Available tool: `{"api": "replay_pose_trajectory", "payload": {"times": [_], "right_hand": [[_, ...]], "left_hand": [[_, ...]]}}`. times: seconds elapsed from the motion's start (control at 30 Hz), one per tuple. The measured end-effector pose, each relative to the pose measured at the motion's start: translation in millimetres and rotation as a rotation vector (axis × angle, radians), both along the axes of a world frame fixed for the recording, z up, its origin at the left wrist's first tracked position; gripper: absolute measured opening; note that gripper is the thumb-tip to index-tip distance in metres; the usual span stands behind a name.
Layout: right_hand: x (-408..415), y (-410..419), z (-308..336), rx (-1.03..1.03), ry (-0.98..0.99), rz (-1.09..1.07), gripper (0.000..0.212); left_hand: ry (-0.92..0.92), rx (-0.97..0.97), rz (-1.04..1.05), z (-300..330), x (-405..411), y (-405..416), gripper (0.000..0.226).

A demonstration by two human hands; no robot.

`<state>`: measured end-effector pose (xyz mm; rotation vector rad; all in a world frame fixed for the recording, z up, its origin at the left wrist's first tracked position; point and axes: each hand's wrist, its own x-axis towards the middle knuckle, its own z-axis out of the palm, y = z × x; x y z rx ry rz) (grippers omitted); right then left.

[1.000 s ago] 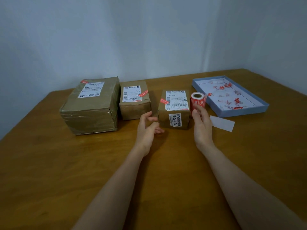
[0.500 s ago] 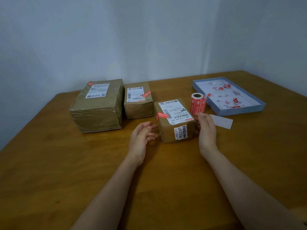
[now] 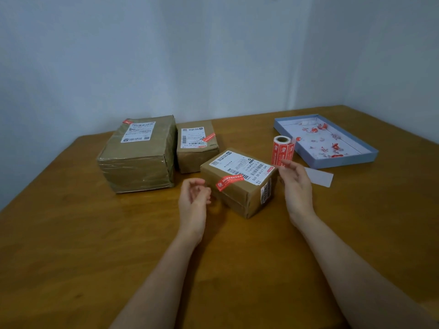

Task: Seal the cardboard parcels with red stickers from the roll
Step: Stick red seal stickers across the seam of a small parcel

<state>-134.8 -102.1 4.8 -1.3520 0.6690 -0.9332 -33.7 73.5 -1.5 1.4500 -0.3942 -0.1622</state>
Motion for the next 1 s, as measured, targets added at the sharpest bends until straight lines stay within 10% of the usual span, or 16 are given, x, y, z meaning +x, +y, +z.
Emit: {"api": "replay_pose_trajectory", "payload": {"times": [0.27,0.6,1.0], "right_hand": [[4.4,-9.0,-6.5,-0.074,0.227,-0.132,0.025],[0.7,0.0,3.0,-0.07,0.073,0.021,0.026],[-3.9,13.2,11.1,-0.63,0.19,-0.009,0.022]], "left_hand": [[0.05,-0.025,-0.162,-3.6,16.8,3.0,0.048],[-0.048,-0.067,0.163,6.5,16.6,9.8,0.021],[-0.179,0.205,-0.131,-0.9,11.8,3.3,0.084]]}}
